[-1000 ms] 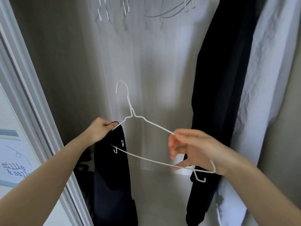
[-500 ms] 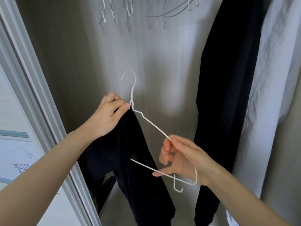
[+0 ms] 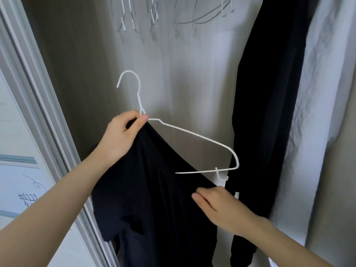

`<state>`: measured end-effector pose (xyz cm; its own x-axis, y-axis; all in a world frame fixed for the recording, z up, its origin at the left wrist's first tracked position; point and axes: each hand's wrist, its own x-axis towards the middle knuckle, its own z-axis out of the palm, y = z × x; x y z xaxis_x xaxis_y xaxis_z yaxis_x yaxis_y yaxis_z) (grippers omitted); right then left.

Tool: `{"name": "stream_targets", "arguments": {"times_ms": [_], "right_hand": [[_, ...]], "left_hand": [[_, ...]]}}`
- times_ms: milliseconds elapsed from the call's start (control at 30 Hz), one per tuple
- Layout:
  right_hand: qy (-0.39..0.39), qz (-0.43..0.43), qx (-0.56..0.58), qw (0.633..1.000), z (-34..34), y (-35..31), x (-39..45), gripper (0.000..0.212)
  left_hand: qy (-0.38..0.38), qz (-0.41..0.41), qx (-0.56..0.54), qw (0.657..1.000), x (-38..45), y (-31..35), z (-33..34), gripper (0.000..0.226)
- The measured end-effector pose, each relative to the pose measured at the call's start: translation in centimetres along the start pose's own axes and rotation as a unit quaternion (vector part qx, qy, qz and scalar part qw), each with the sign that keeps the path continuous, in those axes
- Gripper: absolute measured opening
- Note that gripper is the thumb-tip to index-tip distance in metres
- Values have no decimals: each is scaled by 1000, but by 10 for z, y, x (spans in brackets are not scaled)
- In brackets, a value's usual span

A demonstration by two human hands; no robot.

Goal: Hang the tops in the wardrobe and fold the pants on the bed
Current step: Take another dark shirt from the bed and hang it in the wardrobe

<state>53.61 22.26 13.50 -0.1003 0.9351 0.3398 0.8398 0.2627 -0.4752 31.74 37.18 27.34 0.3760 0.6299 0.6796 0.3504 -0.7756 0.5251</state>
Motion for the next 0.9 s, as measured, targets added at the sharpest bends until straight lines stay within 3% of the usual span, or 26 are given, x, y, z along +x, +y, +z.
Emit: {"name": "stream_targets", "arguments": {"times_ms": [133,233,367,533,600,733,800,900], "right_hand": [[118,-155,-216,957,-13,23,-15,20],[152,-99,-264,947,-20,43,-18,19],[162,-49,-112,979,-38,39,-4,15],[209,-24,48,976,-44,-2,24,11],[230,14,137,963,-46,-9,33,12],[309,58,291,903,-61,0,36,11],[315,64,312,894,-74,6,31,14],[312,50,293,902,-97,11,23,10]], "left_hand": [[23,-43,46,998,-5,-30,-5,32],[14,-52,51,997,-8,-38,-4,25],[-10,-30,52,998,-11,-28,13,22],[-20,16,70,997,-14,-2,49,29],[-22,40,65,997,-15,4,57,26],[-46,94,103,989,-17,-3,45,38],[-48,79,113,989,-19,-16,31,47],[-63,5,67,996,-22,-34,15,43]]}}
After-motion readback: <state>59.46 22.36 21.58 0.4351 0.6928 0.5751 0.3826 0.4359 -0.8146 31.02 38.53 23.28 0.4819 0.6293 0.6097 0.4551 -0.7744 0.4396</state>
